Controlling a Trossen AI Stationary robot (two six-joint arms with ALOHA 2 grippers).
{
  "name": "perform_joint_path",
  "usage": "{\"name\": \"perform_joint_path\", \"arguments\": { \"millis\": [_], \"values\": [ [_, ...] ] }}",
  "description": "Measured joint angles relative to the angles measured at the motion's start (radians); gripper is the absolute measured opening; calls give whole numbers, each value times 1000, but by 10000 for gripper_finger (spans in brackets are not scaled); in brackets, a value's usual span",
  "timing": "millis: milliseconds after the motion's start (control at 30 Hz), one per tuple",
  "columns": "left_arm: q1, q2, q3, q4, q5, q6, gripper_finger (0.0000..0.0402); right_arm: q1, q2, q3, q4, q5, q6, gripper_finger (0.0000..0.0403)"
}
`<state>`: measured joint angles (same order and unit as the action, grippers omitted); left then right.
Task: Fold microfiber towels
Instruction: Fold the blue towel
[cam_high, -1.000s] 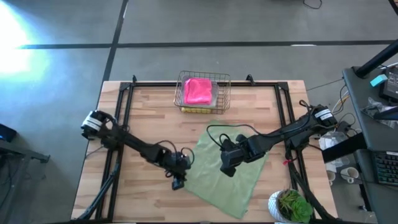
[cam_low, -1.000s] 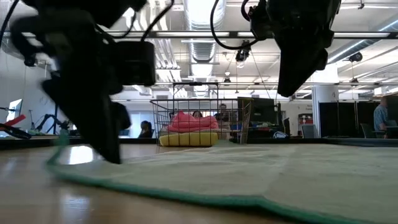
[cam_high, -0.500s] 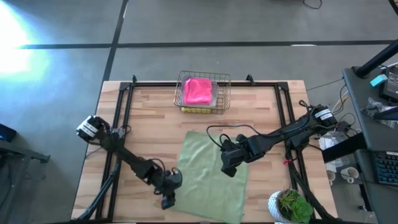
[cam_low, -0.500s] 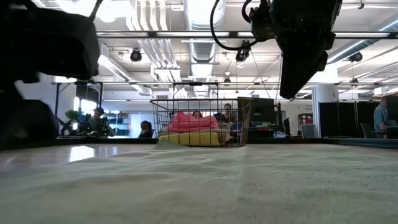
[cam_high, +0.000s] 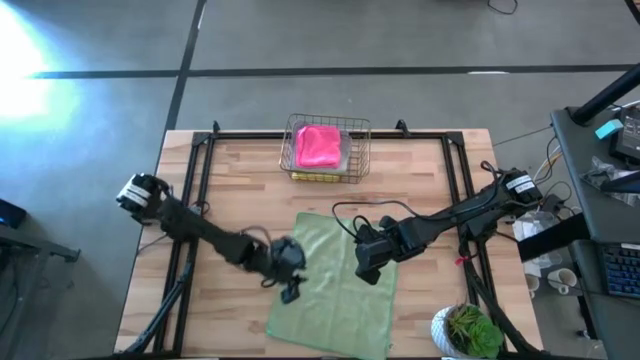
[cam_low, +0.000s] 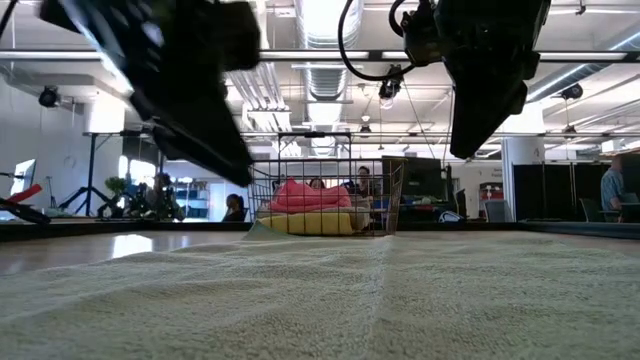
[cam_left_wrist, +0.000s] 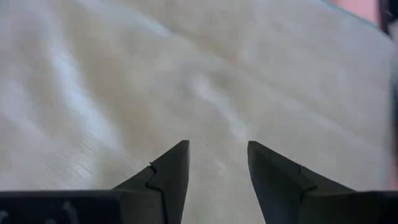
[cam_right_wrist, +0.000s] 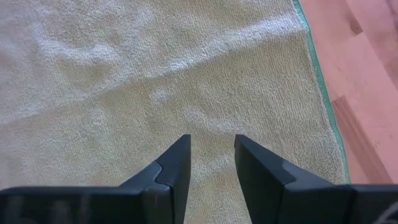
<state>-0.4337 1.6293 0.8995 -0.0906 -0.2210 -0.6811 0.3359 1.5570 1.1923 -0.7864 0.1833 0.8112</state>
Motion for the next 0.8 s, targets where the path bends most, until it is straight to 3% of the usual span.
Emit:
{"name": "perform_joint_path", "arguments": {
  "millis": [200,400,800],
  "values": [
    [179,18,-4,-3,25,162,147,0,0,0,7,-3,0,114],
    [312,19,-9,-16,26,202,147,0,0,0,9,-3,0,114],
    [393,29,-61,-23,82,285,147,0,0,0,13,-2,8,114]
  ]
}}
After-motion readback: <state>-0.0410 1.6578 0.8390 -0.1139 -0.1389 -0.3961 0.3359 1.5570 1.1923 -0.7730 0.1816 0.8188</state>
